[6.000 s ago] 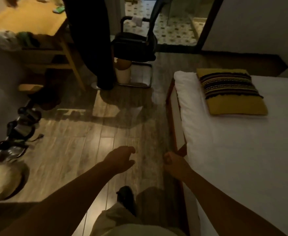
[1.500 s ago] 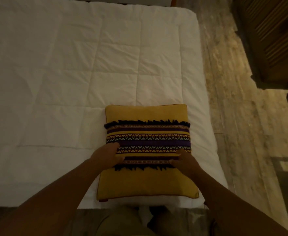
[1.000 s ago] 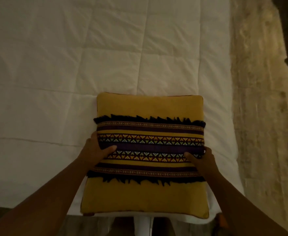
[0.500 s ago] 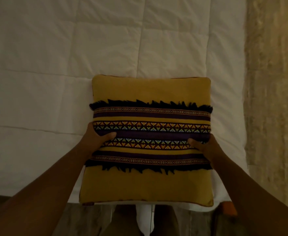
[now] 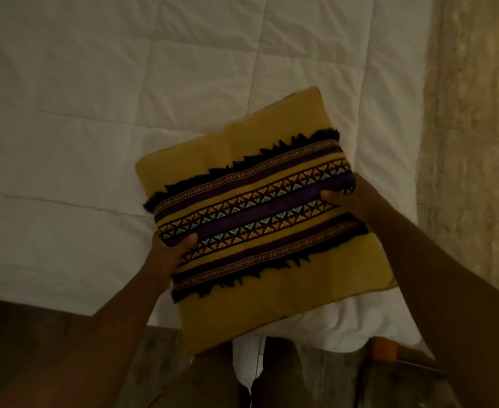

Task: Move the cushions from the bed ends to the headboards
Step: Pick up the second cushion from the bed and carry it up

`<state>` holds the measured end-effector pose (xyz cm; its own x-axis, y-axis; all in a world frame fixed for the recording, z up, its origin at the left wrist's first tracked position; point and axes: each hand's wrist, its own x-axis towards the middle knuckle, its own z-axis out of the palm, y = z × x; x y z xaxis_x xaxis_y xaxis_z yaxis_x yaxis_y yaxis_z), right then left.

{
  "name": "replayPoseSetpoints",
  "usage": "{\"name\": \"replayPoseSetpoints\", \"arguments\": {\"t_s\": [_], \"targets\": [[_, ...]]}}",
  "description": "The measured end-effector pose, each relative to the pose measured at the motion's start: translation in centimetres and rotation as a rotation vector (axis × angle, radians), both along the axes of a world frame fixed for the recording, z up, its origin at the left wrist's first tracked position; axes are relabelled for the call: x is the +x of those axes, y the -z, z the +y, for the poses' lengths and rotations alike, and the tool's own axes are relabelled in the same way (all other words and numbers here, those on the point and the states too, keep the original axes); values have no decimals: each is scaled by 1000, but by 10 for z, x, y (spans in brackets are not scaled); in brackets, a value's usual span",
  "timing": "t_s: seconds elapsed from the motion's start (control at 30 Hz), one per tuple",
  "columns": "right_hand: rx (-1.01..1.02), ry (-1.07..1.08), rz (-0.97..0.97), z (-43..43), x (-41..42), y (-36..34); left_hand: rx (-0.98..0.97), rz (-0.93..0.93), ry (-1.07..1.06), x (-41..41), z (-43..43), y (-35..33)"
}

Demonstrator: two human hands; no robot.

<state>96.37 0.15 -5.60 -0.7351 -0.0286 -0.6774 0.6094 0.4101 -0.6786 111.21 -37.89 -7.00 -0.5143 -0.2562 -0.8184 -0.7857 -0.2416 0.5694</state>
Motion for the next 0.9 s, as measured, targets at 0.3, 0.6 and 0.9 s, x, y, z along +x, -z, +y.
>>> {"name": "replayPoseSetpoints", "arguments": {"t_s": [0.3, 0.6, 0.9], "targets": [[167, -333, 52, -21, -110, -19, 218, -84, -384, 39, 92, 1], [261, -403, 60, -29, -107, 23, 21, -222, -403, 54, 117, 39], [316, -408, 65, -27, -111, 36, 60, -258, -386, 50, 113, 43]]}}
